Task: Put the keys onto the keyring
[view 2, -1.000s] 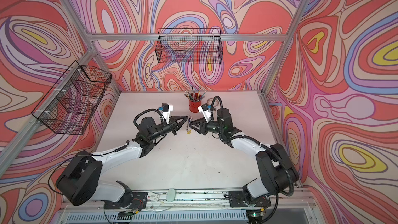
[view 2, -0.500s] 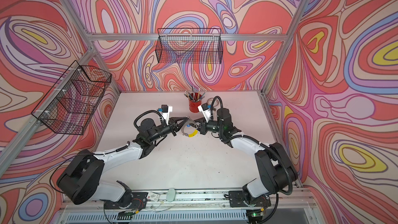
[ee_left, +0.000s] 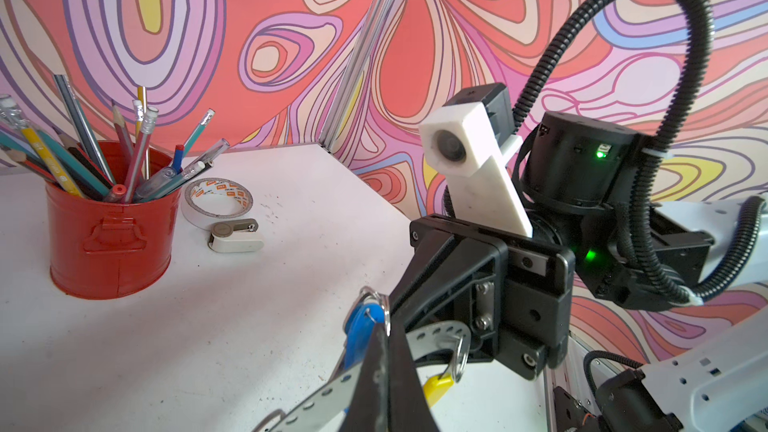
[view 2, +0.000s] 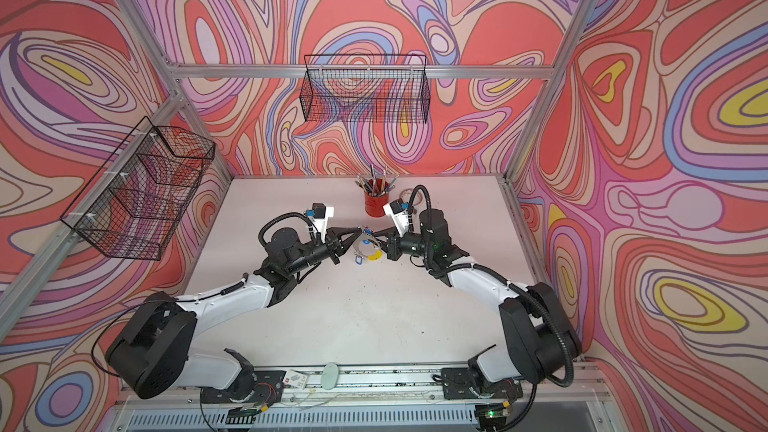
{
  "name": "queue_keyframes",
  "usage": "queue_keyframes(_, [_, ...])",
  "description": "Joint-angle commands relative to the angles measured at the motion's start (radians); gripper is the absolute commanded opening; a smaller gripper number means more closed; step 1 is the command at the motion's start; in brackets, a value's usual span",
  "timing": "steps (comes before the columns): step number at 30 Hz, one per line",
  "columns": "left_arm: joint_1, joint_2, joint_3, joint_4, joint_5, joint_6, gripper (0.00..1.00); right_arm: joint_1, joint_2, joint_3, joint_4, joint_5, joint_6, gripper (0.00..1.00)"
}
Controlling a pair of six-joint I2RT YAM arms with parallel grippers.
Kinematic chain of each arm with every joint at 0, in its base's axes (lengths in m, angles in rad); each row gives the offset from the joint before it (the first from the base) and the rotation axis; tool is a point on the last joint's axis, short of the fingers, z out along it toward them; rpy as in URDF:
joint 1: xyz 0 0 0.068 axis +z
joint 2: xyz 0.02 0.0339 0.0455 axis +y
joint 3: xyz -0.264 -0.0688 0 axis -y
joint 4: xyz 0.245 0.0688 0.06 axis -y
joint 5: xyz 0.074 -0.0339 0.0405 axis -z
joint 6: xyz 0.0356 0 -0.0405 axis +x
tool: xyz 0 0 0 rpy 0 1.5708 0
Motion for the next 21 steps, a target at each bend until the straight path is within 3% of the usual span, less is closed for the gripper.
queue_keyframes(1, [0.005,-0.030,0.017,-0.036,0.059,0.057,0.00,0.000,-0.031,0.003,-0.032,0.033,-0.041,0.00])
queue_keyframes(10, [0.005,-0.032,0.057,-0.137,0.136,0.161,0.00,0.001,-0.045,0.019,-0.074,0.023,-0.057,0.00])
queue_keyframes(21, [0.005,-0.071,0.171,-0.467,0.228,0.518,0.00,0.001,-0.059,0.053,-0.172,0.014,-0.093,0.00])
